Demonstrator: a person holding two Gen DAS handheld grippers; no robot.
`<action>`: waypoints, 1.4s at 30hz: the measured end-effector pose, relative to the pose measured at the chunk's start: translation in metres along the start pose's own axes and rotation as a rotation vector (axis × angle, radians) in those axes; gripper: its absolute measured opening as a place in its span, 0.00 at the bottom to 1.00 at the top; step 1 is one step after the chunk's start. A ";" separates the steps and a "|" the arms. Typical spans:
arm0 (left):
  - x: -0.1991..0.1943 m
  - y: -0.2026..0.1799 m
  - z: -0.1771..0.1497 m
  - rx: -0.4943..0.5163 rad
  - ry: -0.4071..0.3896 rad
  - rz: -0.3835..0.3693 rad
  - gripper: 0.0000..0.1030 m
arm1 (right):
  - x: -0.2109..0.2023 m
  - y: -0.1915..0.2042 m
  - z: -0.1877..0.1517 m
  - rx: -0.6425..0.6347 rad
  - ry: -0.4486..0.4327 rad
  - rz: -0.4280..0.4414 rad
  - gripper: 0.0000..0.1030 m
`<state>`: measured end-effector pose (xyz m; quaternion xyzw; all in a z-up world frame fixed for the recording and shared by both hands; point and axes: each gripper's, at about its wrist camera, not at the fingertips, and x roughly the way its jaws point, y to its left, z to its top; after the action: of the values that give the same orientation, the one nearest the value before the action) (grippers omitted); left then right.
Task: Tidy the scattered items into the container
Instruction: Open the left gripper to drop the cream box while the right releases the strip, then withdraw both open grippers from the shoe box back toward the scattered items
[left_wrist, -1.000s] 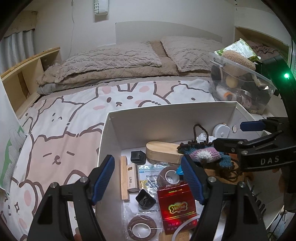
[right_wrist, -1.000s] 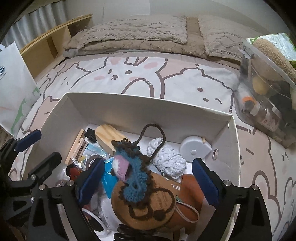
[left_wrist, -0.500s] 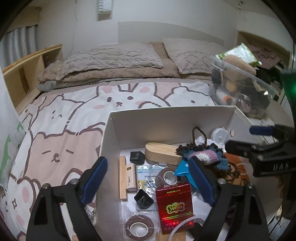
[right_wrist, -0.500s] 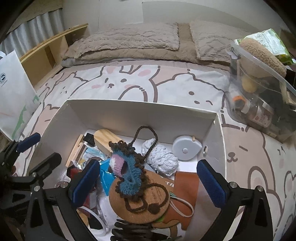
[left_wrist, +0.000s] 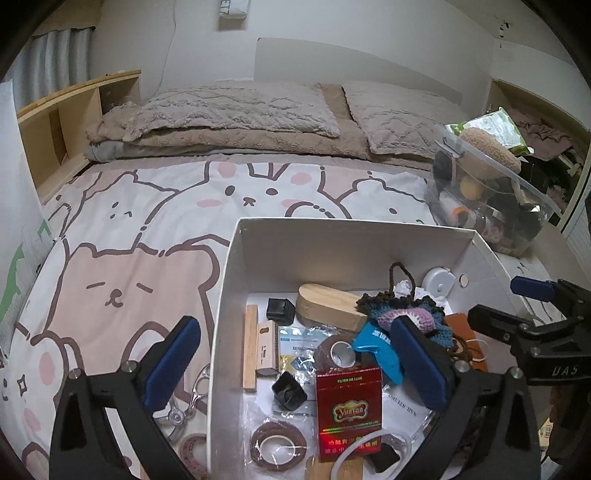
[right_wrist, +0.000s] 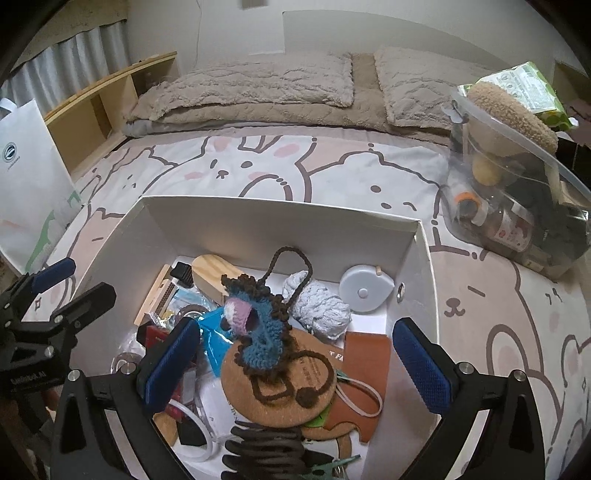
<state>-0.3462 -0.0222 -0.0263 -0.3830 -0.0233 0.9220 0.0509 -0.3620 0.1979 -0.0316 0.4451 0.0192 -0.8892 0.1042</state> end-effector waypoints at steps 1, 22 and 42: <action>-0.002 0.000 0.000 0.003 -0.002 0.005 1.00 | -0.002 0.000 -0.001 0.002 -0.004 0.001 1.00; -0.061 -0.016 -0.004 0.042 -0.047 0.025 1.00 | -0.063 0.002 -0.024 0.039 -0.123 -0.023 1.00; -0.100 -0.031 -0.036 0.043 -0.097 -0.012 1.00 | -0.112 -0.005 -0.071 0.057 -0.251 -0.023 1.00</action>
<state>-0.2479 -0.0020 0.0211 -0.3366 -0.0084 0.9395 0.0636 -0.2423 0.2307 0.0145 0.3327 -0.0142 -0.9393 0.0827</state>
